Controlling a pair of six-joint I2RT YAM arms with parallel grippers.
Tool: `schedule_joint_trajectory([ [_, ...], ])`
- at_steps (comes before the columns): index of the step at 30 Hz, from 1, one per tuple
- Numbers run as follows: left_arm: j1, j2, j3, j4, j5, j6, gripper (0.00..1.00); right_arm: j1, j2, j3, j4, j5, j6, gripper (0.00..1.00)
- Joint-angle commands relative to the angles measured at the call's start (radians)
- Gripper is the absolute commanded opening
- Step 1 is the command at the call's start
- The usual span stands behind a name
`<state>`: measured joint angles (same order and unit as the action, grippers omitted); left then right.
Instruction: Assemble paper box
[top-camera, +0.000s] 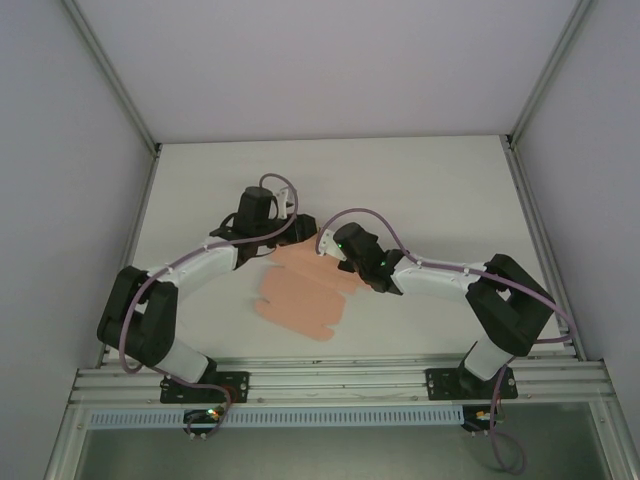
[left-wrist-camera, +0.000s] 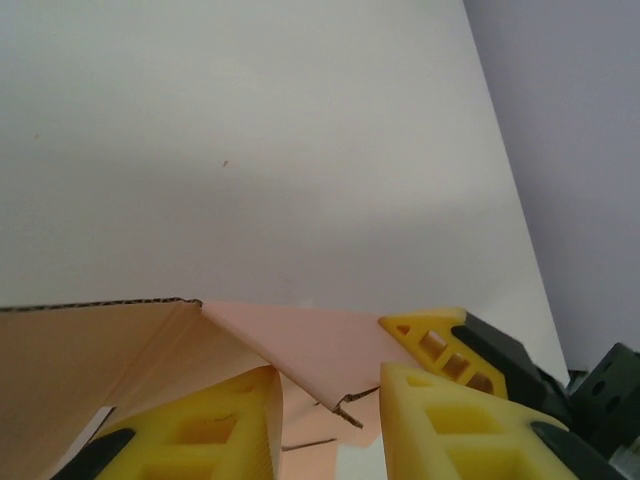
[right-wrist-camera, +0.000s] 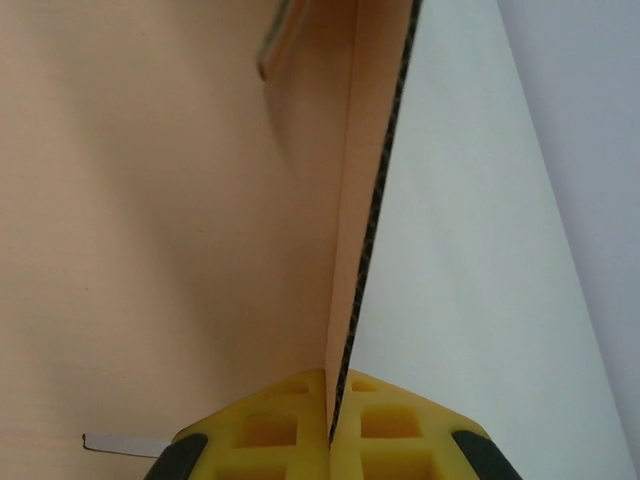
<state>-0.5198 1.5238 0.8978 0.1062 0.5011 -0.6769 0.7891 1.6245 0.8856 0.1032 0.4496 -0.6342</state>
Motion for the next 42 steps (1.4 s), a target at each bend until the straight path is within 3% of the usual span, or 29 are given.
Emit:
schedule_joint_trajectory([
  [1,-0.011,0.02,0.008,0.054,-0.029,-0.039,0.28,0.031,-0.023,-0.016,0.076,-0.039,-0.043,0.0],
  [7,-0.015,-0.006,-0.005,0.008,-0.087,-0.03,0.21,0.03,-0.028,-0.016,0.083,-0.009,-0.032,0.0],
  [10,-0.013,-0.037,-0.027,-0.007,-0.107,-0.018,0.22,0.029,-0.032,-0.016,0.083,0.004,-0.024,0.0],
  [13,-0.013,-0.084,-0.048,-0.033,-0.078,0.049,0.55,0.023,-0.034,-0.013,0.069,0.025,-0.022,0.0],
  [21,0.066,-0.341,-0.177,-0.239,-0.233,0.189,1.0,-0.019,-0.078,-0.028,0.03,0.016,0.009,0.0],
  [26,0.239,-0.449,-0.292,-0.293,-0.249,0.177,1.0,-0.041,-0.098,-0.043,0.02,-0.018,0.017,0.0],
  [32,0.398,-0.378,-0.373,-0.185,-0.182,0.12,0.98,-0.044,-0.099,-0.04,0.009,-0.034,0.03,0.0],
  [33,0.414,-0.352,-0.38,-0.146,-0.147,0.11,0.95,-0.044,-0.1,-0.037,0.004,-0.038,0.032,0.0],
  [35,0.43,-0.297,-0.401,-0.016,-0.028,0.103,0.77,-0.049,-0.094,-0.029,-0.014,-0.052,0.041,0.0],
  [36,0.428,-0.273,-0.415,0.061,0.037,0.103,0.74,-0.049,-0.089,-0.025,-0.017,-0.054,0.043,0.0],
  [39,0.421,-0.207,-0.443,0.262,0.208,0.07,0.74,-0.052,-0.078,-0.018,-0.02,-0.048,0.049,0.0],
  [42,0.403,-0.153,-0.455,0.382,0.275,0.033,0.71,-0.056,-0.071,-0.009,-0.028,-0.049,0.057,0.0],
])
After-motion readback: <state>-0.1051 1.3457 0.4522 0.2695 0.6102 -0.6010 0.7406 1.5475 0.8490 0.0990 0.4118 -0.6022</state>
